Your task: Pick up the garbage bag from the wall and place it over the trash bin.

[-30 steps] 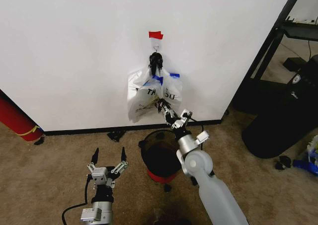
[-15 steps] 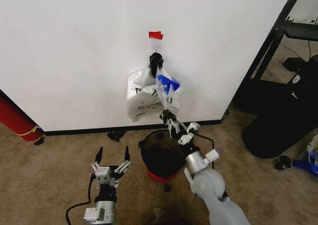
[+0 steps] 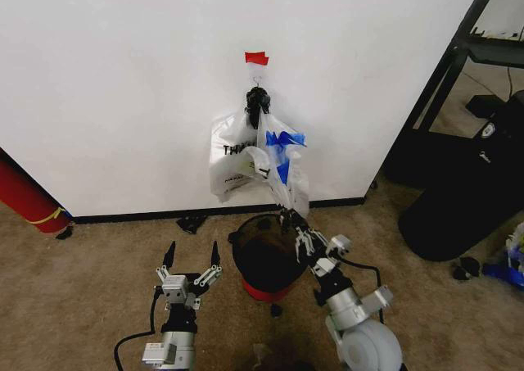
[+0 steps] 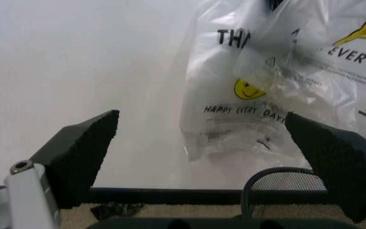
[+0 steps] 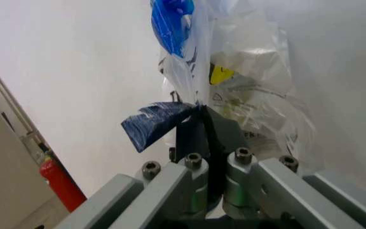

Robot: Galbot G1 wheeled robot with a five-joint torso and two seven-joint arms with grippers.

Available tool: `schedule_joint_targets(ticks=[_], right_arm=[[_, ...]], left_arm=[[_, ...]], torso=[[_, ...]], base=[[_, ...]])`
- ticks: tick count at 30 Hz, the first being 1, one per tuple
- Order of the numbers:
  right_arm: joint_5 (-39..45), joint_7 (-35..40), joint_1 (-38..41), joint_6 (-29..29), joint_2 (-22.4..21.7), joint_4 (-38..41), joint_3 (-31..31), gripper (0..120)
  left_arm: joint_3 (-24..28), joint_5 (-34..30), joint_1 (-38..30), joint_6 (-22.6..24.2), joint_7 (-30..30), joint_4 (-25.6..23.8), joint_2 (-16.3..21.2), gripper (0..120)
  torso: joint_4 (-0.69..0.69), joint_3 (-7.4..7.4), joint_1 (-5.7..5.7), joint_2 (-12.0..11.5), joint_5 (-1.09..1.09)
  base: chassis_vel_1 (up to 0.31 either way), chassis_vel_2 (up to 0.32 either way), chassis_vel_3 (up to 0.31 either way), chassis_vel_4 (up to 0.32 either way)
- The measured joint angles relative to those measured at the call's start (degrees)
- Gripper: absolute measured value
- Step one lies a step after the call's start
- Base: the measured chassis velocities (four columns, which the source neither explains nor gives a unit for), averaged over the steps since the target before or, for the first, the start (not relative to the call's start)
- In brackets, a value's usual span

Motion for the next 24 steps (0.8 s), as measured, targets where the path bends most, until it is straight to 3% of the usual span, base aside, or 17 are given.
schedule_joint_targets(ticks=[18, 24], right_arm=[[-2.7, -2.5, -9.5, 4.9, -0.9, 2.2, 4.5, 0], [-4.3, -2.9, -11.1, 7.4, -0.6, 1.4, 4.9, 0]], left_arm=[[1.2, -0.7, -0.7, 0.2, 0.0, 0.1, 0.7, 100], [2.9, -3.4, -0.5, 2.1, -0.2, -3.0, 1.8, 100]], torso=[[0.00, 0.00, 0.00, 0.0, 0.00], [0.00, 0.00, 0.00, 0.0, 0.00]], base=[[0.000, 0.000, 0.000, 0.000], [0.000, 0.000, 0.000, 0.000]])
